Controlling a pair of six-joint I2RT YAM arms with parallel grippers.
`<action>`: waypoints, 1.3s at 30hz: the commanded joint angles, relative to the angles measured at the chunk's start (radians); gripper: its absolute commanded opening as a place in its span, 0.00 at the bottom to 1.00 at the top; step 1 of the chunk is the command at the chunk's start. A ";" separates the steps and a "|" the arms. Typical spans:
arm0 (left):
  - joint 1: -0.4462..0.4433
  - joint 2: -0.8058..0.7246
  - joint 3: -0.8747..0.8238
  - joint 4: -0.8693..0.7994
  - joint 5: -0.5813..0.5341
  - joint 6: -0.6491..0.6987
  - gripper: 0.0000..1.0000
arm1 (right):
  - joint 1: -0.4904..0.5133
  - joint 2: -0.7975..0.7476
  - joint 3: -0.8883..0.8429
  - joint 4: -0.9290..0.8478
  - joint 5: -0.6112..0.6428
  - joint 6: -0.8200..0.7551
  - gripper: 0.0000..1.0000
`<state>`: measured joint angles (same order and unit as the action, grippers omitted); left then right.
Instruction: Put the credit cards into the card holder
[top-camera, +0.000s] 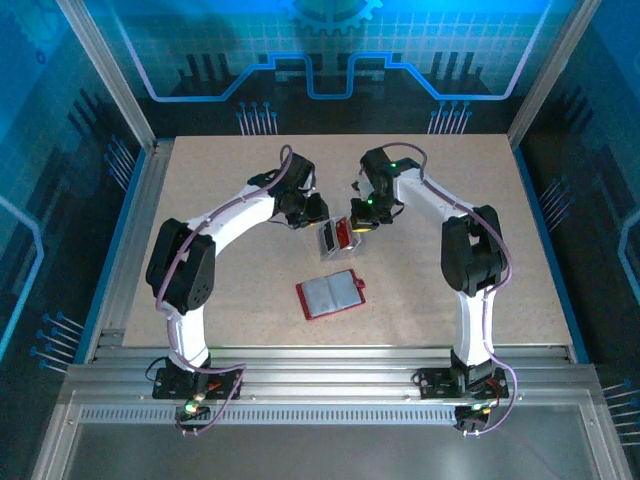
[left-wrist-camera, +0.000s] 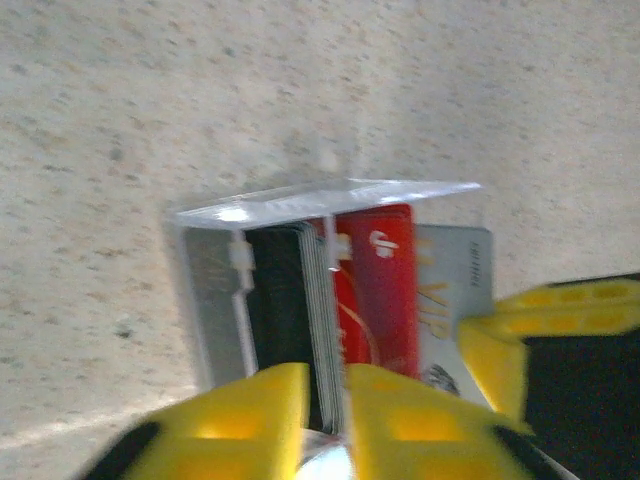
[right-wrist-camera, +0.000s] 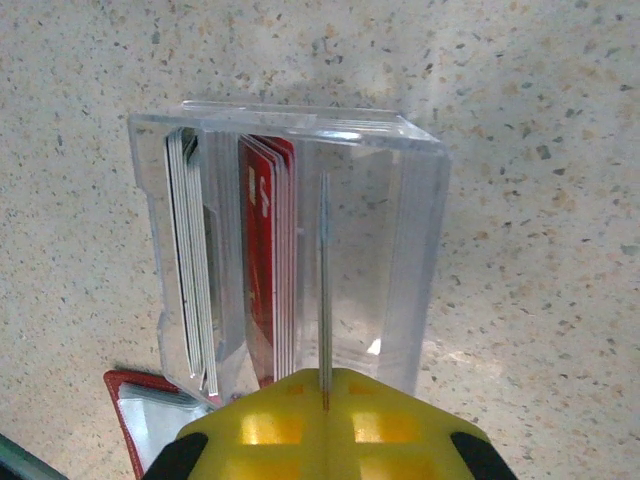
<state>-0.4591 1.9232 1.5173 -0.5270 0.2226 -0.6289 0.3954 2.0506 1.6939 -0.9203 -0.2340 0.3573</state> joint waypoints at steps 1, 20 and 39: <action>-0.012 0.026 0.037 0.048 0.141 -0.044 0.02 | -0.029 -0.052 -0.019 -0.045 0.006 -0.018 0.00; -0.082 0.202 0.118 0.197 0.306 -0.183 0.00 | -0.072 -0.096 -0.074 -0.025 -0.029 -0.017 0.00; -0.095 0.299 0.100 0.213 0.312 -0.198 0.00 | -0.075 -0.095 -0.096 0.003 -0.078 0.002 0.00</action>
<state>-0.5415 2.1704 1.6093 -0.2981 0.5232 -0.8146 0.3298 1.9827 1.6123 -0.9146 -0.2657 0.3508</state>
